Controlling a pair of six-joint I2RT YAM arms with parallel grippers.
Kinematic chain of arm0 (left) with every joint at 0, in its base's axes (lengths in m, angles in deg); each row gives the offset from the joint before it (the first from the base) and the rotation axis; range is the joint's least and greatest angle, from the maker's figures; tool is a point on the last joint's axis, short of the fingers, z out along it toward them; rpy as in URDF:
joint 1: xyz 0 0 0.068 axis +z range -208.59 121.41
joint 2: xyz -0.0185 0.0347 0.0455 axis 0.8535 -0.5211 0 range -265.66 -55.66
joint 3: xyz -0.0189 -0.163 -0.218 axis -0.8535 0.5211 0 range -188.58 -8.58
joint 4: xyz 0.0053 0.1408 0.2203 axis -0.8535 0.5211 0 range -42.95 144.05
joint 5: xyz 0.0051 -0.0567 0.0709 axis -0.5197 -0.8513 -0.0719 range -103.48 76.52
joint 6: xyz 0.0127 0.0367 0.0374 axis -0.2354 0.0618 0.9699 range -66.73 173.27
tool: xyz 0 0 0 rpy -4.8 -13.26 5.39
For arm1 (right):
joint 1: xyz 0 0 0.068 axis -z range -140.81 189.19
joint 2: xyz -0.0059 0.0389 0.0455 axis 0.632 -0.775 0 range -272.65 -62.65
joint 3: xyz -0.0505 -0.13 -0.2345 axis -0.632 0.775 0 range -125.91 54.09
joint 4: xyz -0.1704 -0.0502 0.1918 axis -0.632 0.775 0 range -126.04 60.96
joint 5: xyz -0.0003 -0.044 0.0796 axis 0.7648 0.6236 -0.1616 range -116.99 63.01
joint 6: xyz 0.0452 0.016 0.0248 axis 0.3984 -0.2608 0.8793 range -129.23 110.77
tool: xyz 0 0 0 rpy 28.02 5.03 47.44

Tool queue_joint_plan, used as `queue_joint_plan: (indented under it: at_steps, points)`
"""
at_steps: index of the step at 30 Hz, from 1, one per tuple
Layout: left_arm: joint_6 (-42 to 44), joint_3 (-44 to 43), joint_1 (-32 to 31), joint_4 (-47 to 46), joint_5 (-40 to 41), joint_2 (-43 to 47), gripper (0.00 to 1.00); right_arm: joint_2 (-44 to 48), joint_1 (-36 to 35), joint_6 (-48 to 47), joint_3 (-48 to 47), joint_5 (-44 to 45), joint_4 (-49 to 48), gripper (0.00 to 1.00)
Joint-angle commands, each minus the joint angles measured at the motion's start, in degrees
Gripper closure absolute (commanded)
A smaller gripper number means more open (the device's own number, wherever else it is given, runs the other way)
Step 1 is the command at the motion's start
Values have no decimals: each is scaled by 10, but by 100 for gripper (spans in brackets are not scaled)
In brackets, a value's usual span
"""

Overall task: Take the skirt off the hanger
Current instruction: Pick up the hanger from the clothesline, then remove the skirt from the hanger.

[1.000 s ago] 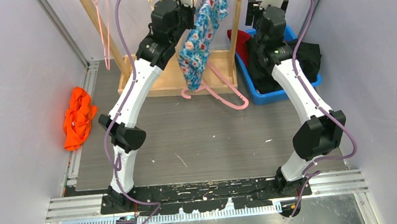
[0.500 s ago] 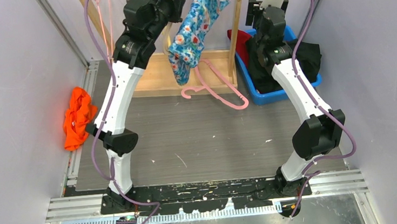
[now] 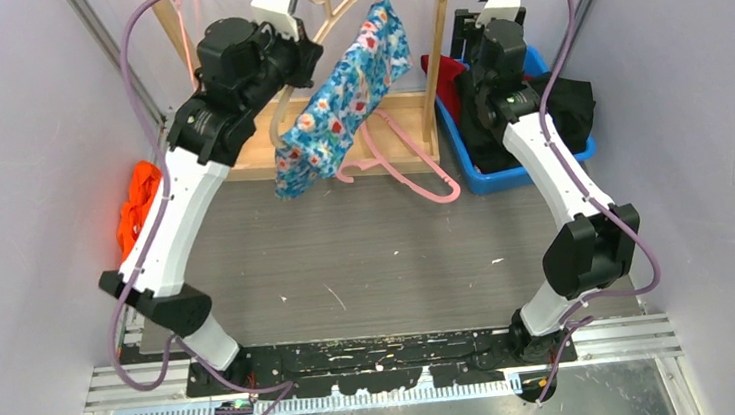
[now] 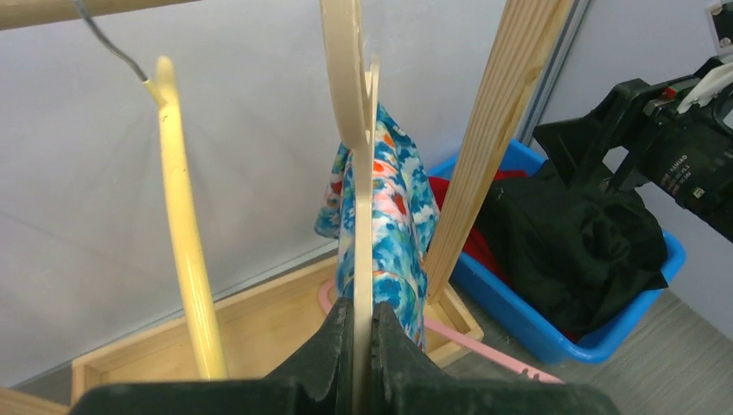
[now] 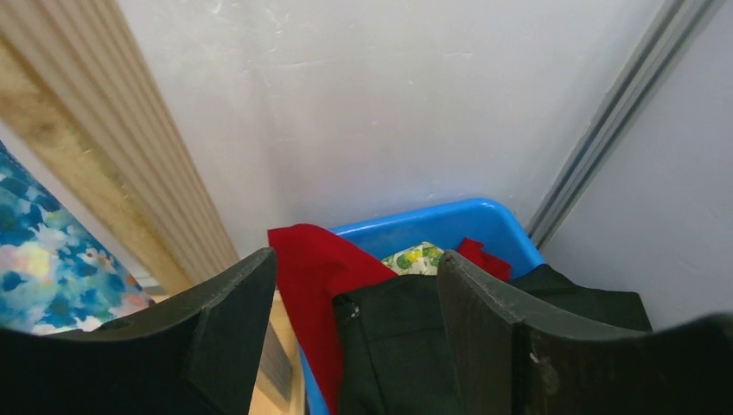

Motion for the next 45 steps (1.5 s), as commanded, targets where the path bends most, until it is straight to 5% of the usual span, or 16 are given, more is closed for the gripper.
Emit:
queue_joint_plan:
  at_steps: [1, 14, 27, 45]
  points:
    - [12, 53, 3, -52, 7, 85, 100, 57, 0, 24, -3, -74, 9, 27]
    - [18, 64, 3, 16, 4, 140, 100, 195, -96, 133, 126, -322, 115, 26]
    - [23, 65, 2, 86, -2, 223, 100, 49, -94, 117, 12, -385, 112, 23]
    - [33, 67, 2, 104, -11, 238, 100, 35, -91, 168, -16, -530, 53, 25]
